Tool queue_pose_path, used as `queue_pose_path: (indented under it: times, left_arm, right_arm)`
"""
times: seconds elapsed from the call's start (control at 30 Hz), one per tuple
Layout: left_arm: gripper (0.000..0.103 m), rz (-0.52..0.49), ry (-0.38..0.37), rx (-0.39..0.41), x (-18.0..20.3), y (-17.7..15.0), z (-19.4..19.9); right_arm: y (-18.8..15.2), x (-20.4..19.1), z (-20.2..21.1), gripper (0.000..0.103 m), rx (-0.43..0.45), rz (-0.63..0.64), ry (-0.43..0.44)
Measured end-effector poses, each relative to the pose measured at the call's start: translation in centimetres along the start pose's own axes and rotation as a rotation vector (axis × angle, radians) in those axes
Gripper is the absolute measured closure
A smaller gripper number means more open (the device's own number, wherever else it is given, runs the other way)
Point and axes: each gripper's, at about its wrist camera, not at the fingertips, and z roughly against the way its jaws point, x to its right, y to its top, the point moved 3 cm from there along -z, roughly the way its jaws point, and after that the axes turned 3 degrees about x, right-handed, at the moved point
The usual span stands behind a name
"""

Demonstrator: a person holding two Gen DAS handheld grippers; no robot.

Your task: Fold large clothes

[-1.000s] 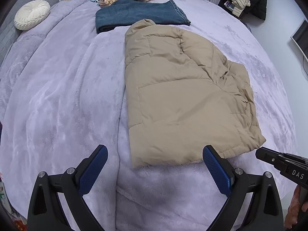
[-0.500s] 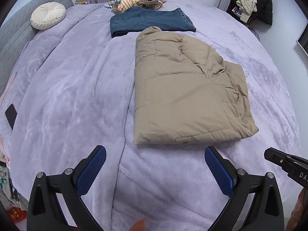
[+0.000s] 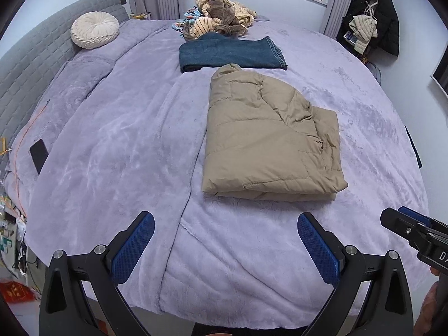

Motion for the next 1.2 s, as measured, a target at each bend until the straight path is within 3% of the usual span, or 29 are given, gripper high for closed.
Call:
queue_pose_path:
  times: [0.1,0.47,0.5,0.77,1.2]
  left_arm:
    - [0.001,0.003,0.000,0.020,-0.3,0.5,1.3]
    - [0.001,-0.055,0.017,0.060,-2.8,3.6,4.4]
    - [0.001,-0.058,0.017,0.060,-3.0,3.8,4.5]
    - [0.001,-0.056,0.013,0.069,-4.3,4.7,5.0]
    - [0.001,-0.033,0.013,0.067,-4.5,4.5,5.3]
  right_arm:
    - [0.0,-0.5,1.3,0.024,0.026,0.025,-0.027]
    - [1.9,-2.9,3.3,0.009,0.122,0.005,-0.069]
    - [2.0,-3.3,3.4,0.000,0.129,0.002,-0.073]
    - [2.9,-5.6,4.6,0.000,0.201,0.028,-0.140]
    - [2.8,-6.0,5.3,0.000,0.198,0.020,-0.155]
